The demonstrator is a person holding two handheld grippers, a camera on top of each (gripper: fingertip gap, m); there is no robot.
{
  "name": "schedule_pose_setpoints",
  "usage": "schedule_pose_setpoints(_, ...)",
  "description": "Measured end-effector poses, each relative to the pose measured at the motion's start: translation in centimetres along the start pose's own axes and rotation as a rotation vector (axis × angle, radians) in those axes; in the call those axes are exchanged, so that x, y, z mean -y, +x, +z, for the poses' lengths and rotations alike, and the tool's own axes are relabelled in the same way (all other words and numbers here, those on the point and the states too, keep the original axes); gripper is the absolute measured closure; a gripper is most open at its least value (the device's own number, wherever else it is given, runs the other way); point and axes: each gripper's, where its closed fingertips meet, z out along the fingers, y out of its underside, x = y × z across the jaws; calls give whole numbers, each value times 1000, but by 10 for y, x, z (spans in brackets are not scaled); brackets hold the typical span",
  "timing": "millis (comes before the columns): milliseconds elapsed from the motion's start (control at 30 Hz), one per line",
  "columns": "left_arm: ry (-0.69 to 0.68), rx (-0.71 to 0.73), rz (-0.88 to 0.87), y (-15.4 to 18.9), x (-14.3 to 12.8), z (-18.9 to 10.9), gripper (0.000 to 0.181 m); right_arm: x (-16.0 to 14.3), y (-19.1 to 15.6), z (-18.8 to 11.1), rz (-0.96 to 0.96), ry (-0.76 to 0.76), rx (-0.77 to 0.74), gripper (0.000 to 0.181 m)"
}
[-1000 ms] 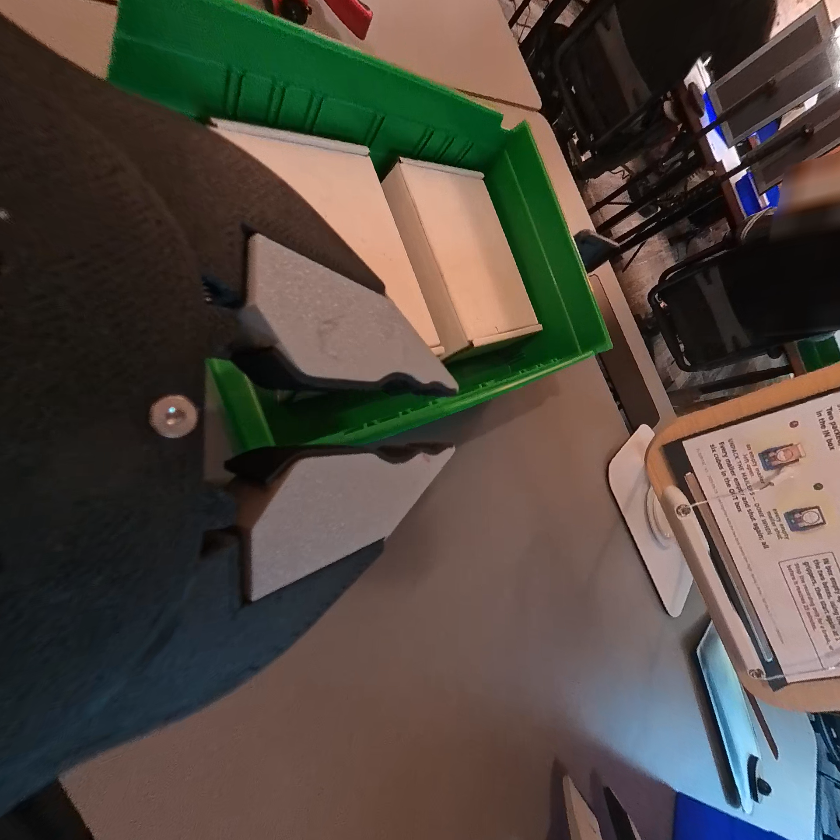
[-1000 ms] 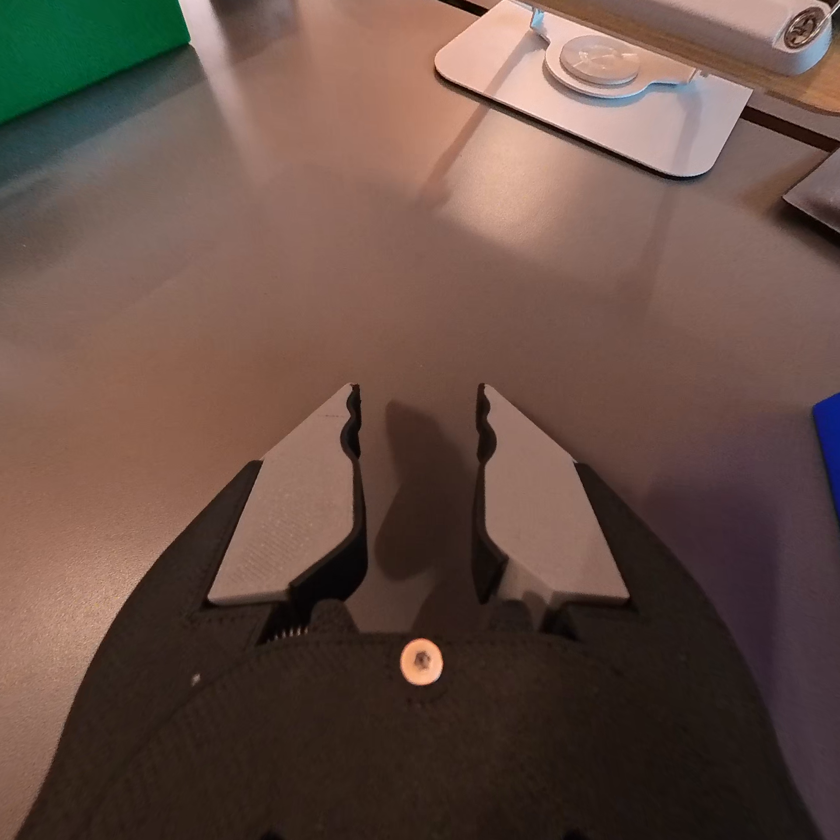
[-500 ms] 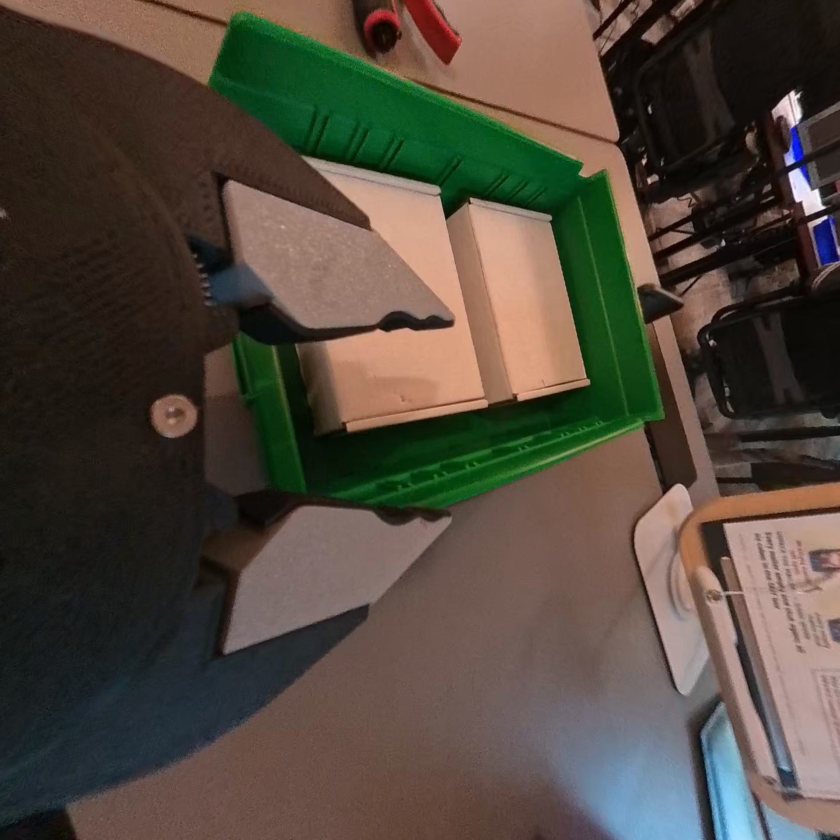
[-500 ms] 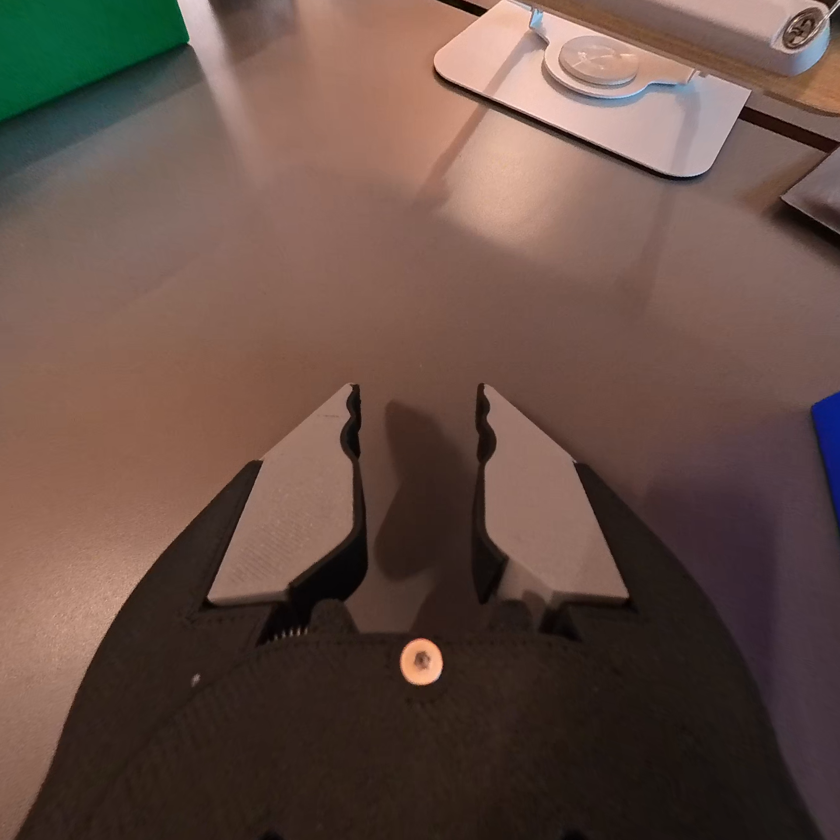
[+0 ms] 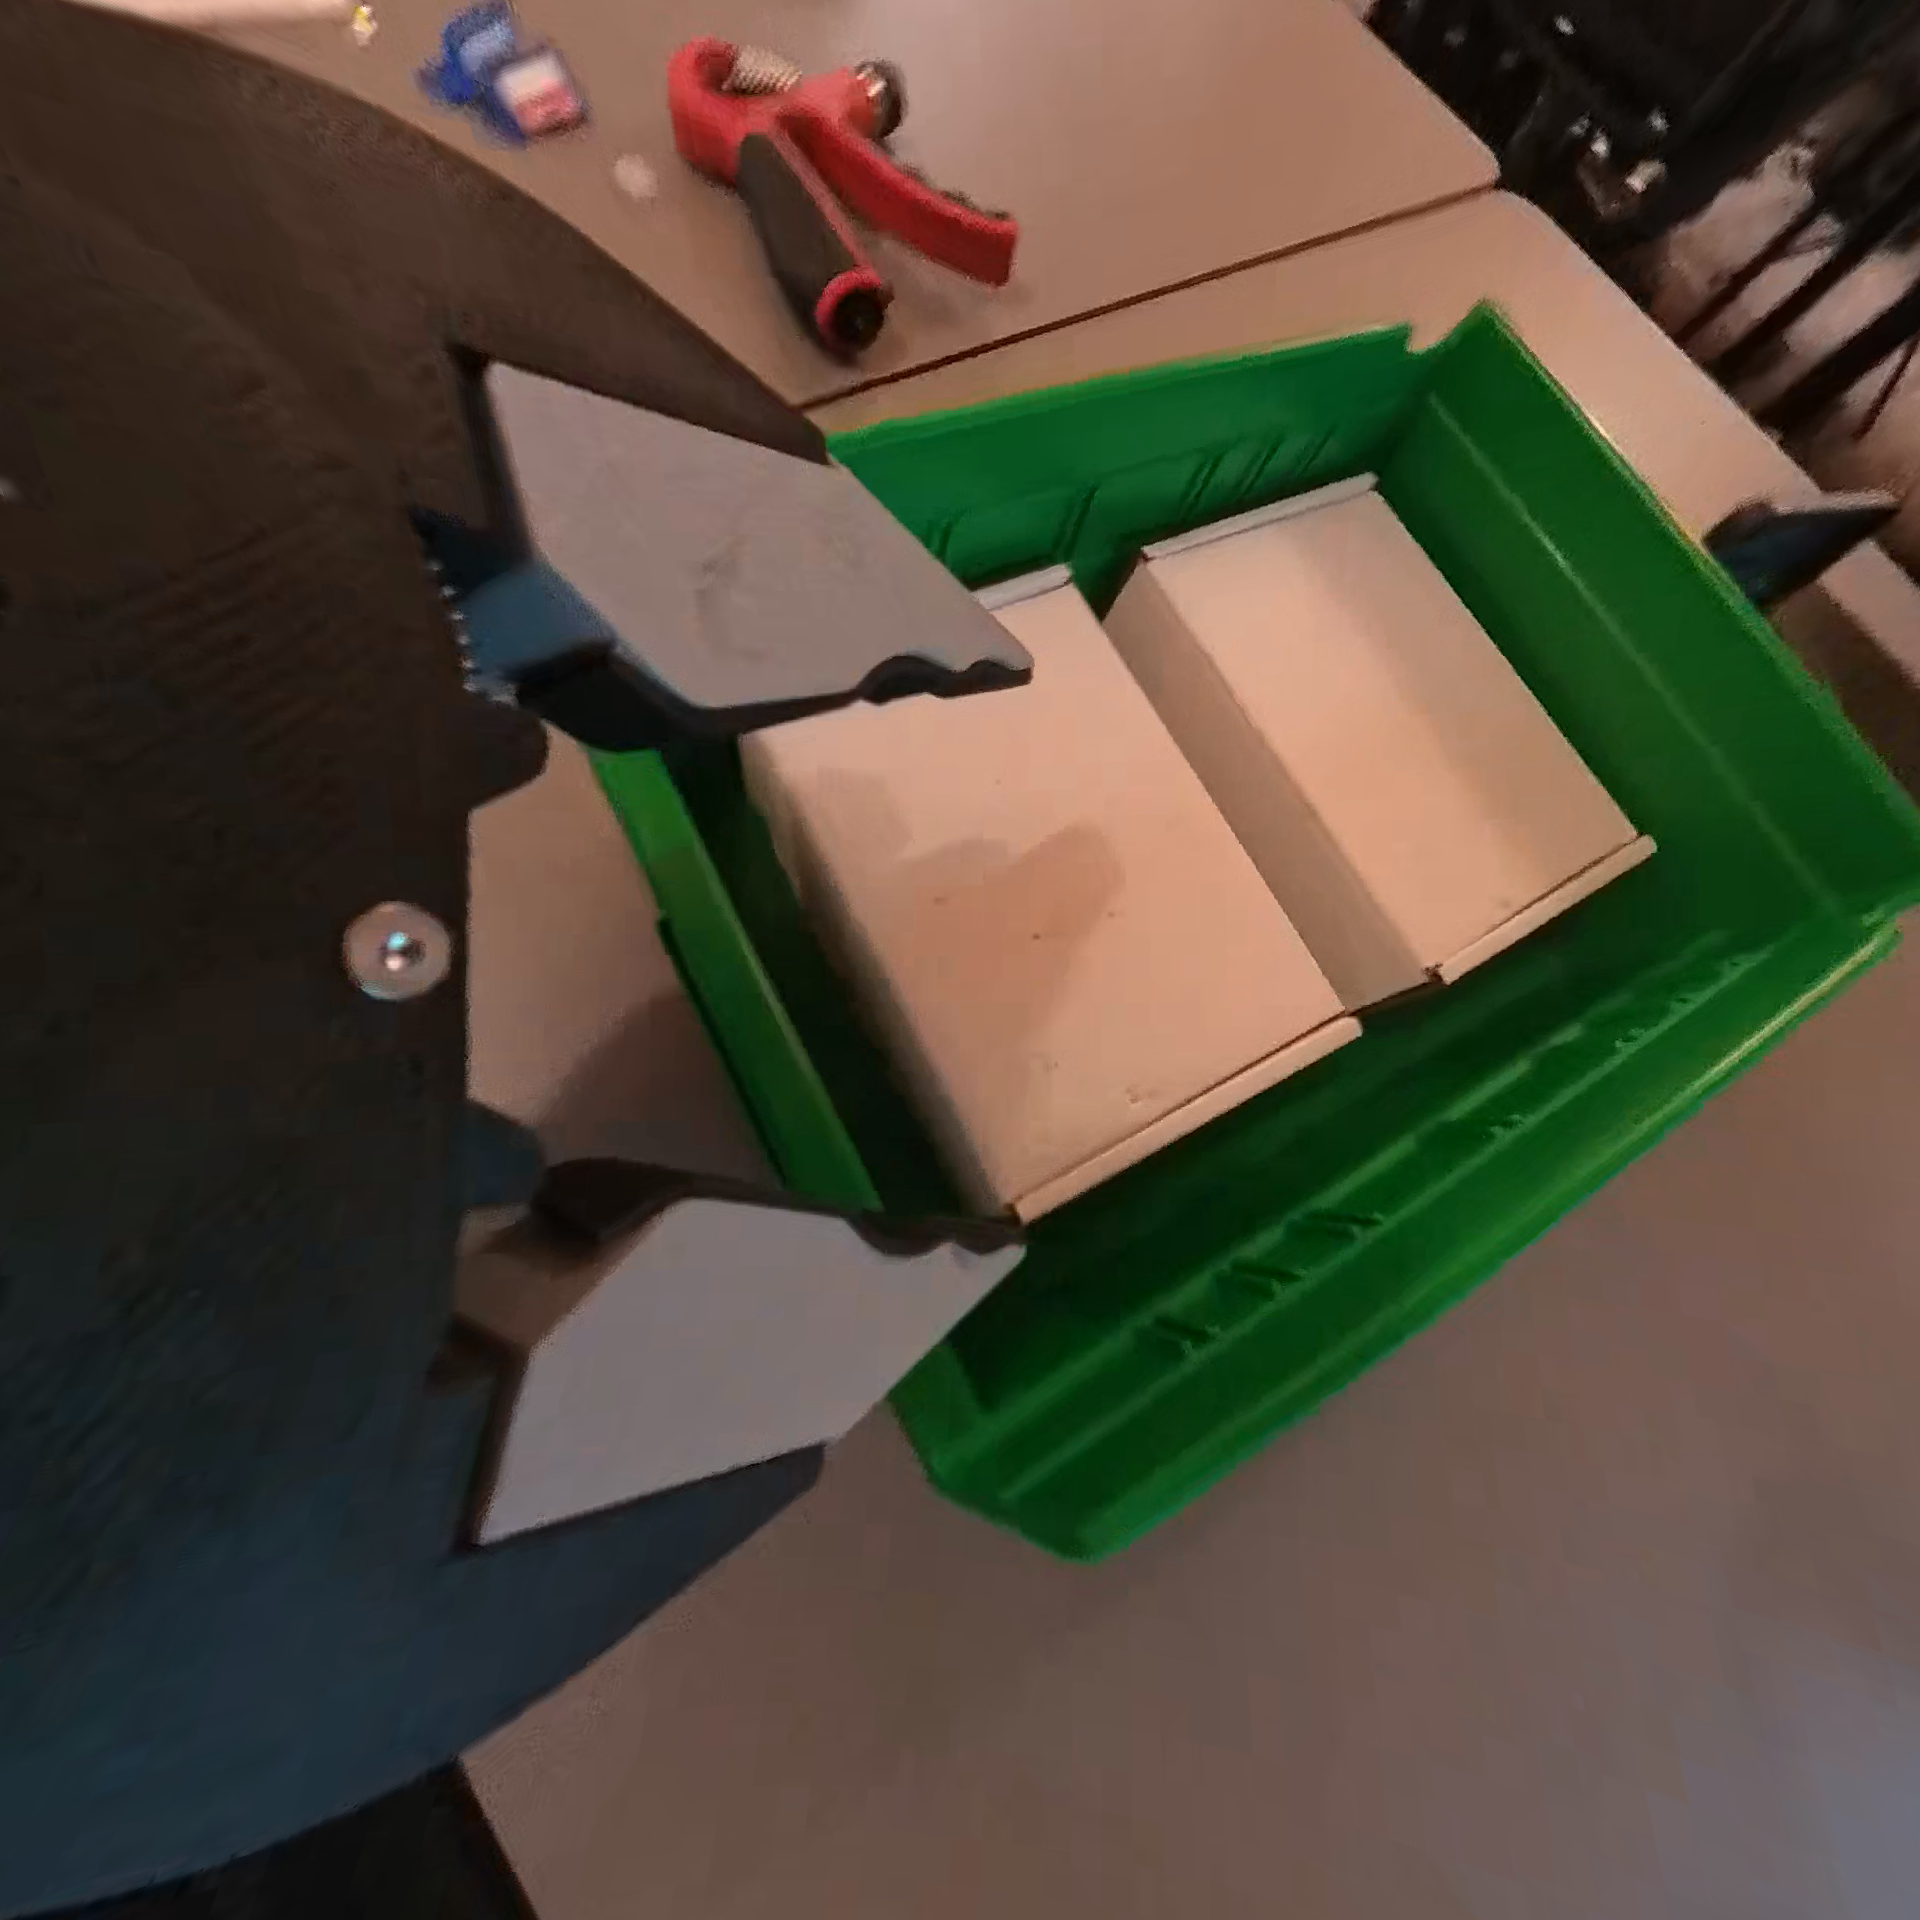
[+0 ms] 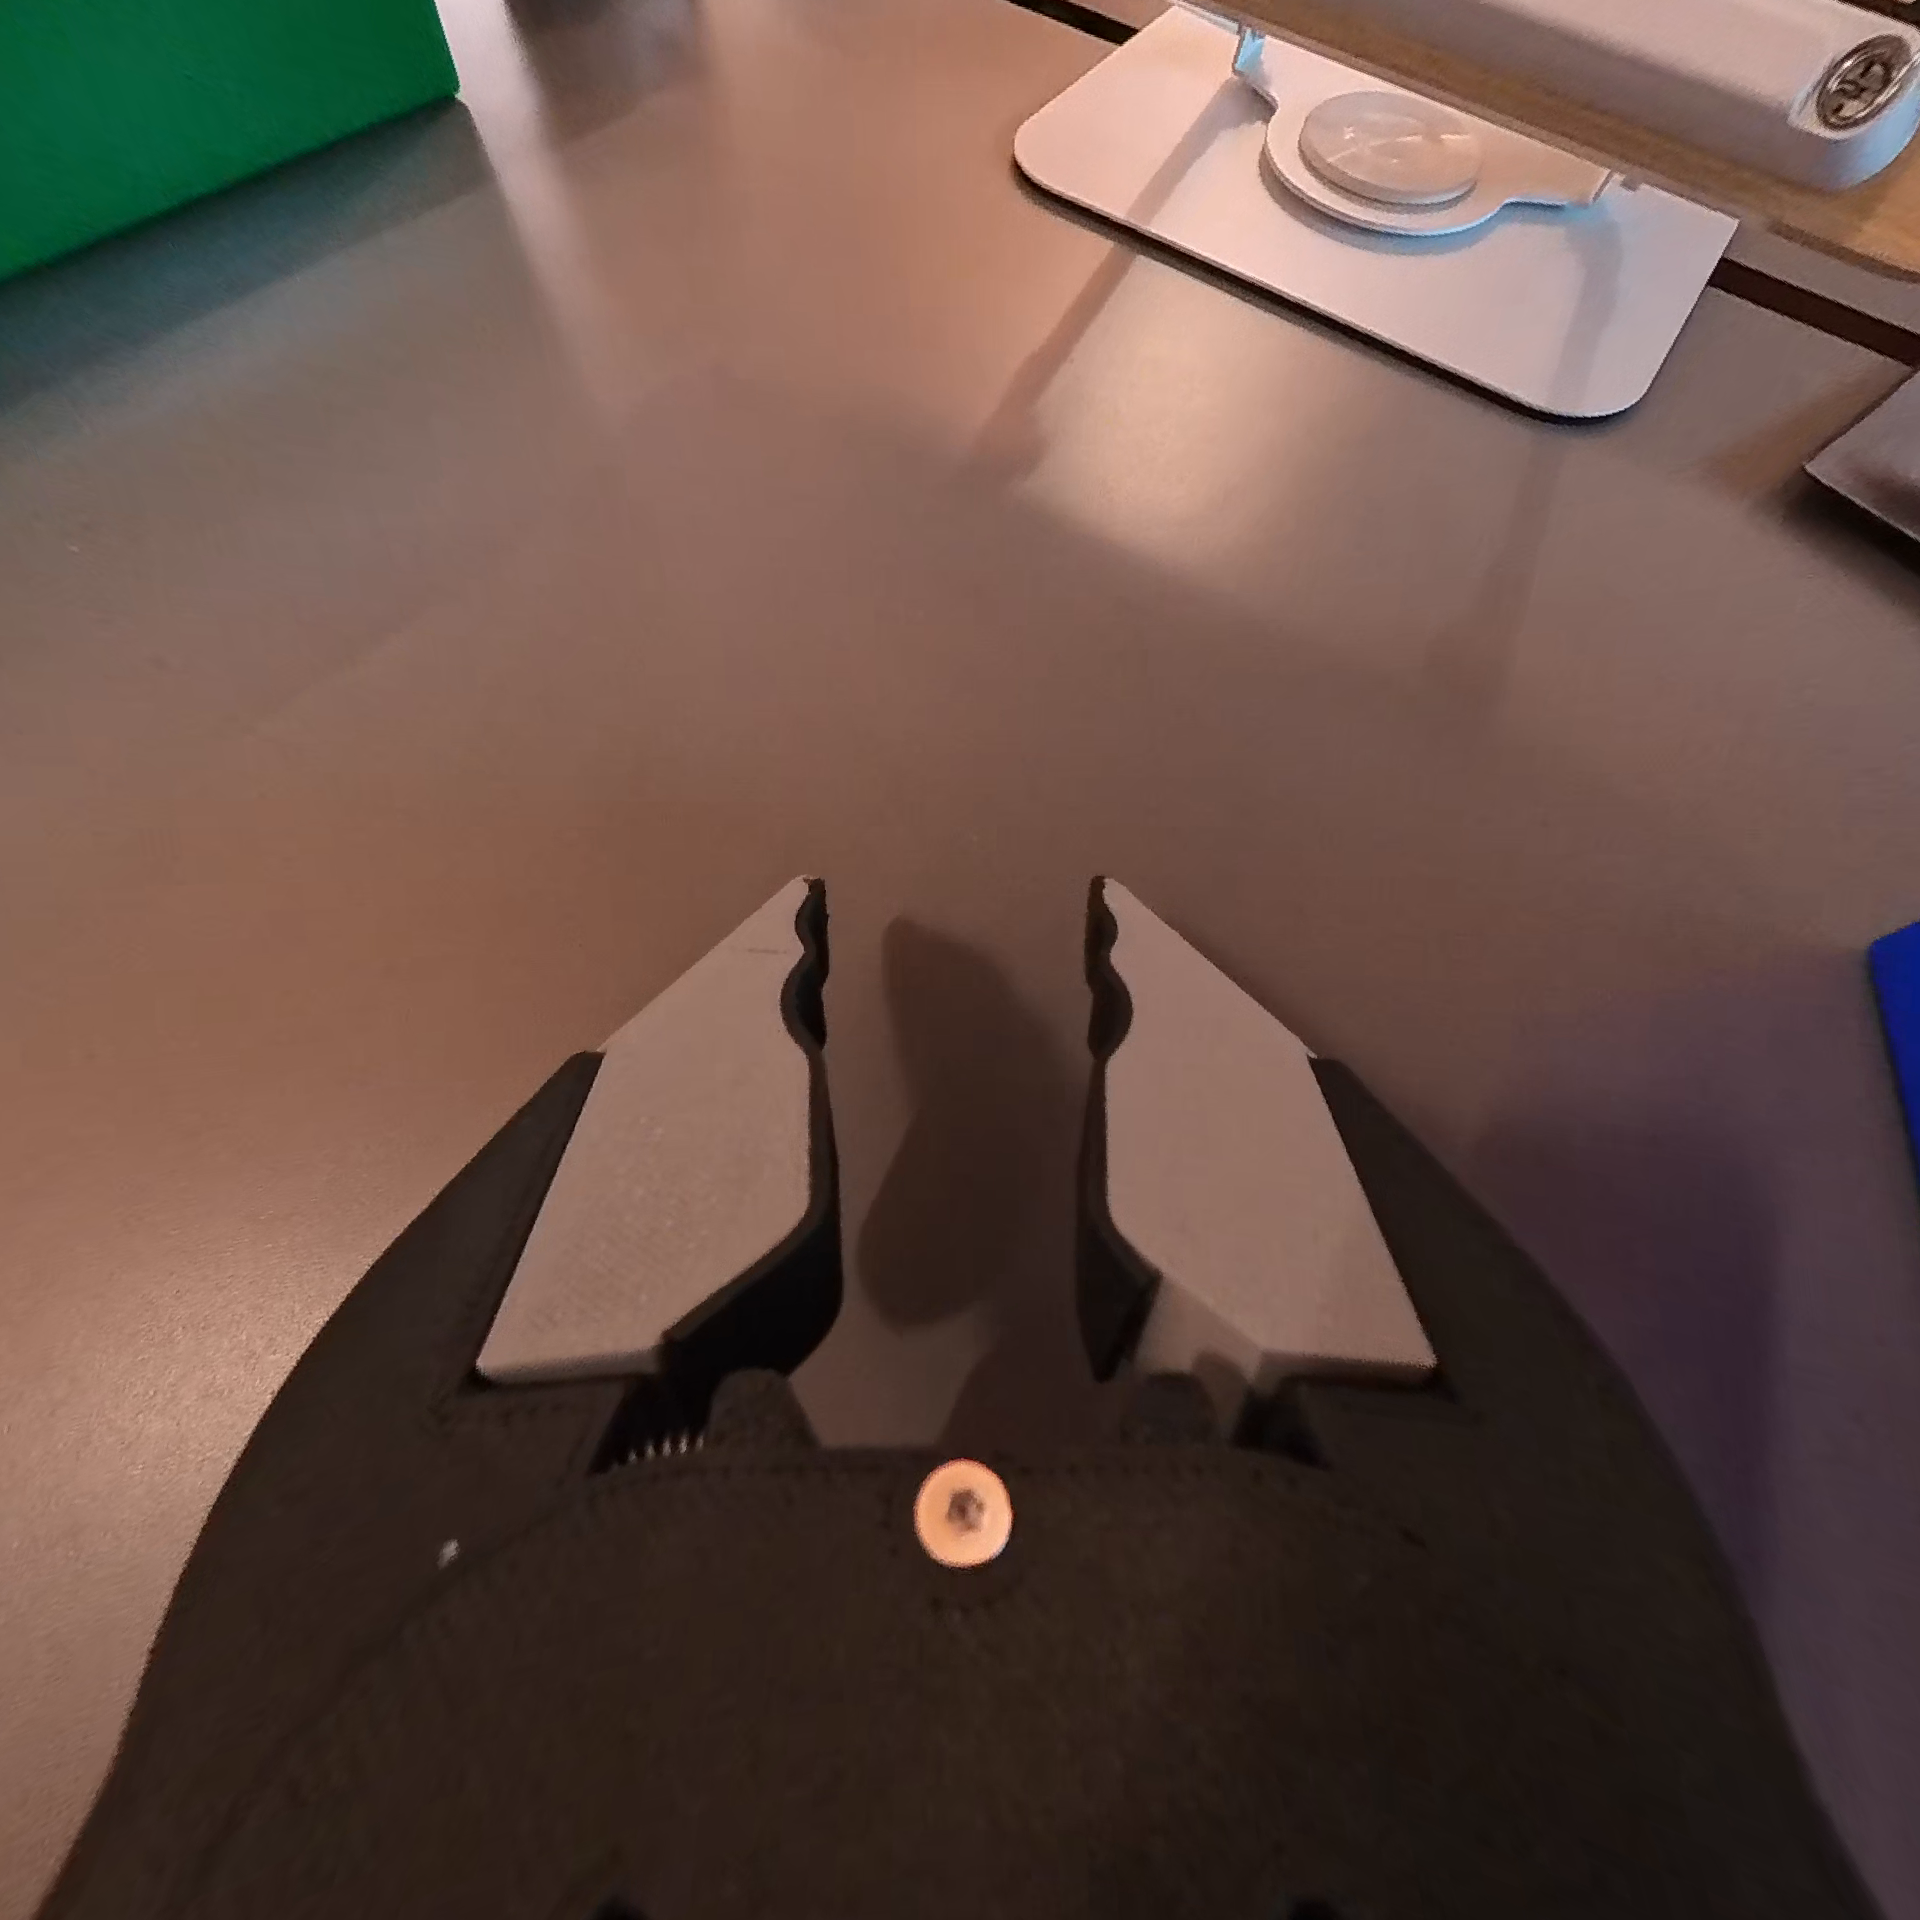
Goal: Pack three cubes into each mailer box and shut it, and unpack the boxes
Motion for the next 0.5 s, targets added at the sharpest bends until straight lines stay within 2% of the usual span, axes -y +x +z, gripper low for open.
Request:
schedule_pose_setpoints(133,-66,-104,253,3,-7,14,77,1,1,-1,2,6,-3,134)
schedule_pose_setpoints(233,-180,-64,410,-11,-21,29,80,1,1,-1,2,6,-4,134)
schedule_pose_setpoints(400,-313,-124,589,-11,-40,52,85,0,0,0,-8,1,-7,134)
schedule_pose_setpoints(433,-325,-137,615,-9,-43,57,90,0,0,0,-10,-2,-6,134)
schedule_pose_setpoints(500,-324,-143,673,-8,-42,64,89,-1,-1,1,-13,-9,-5,134)
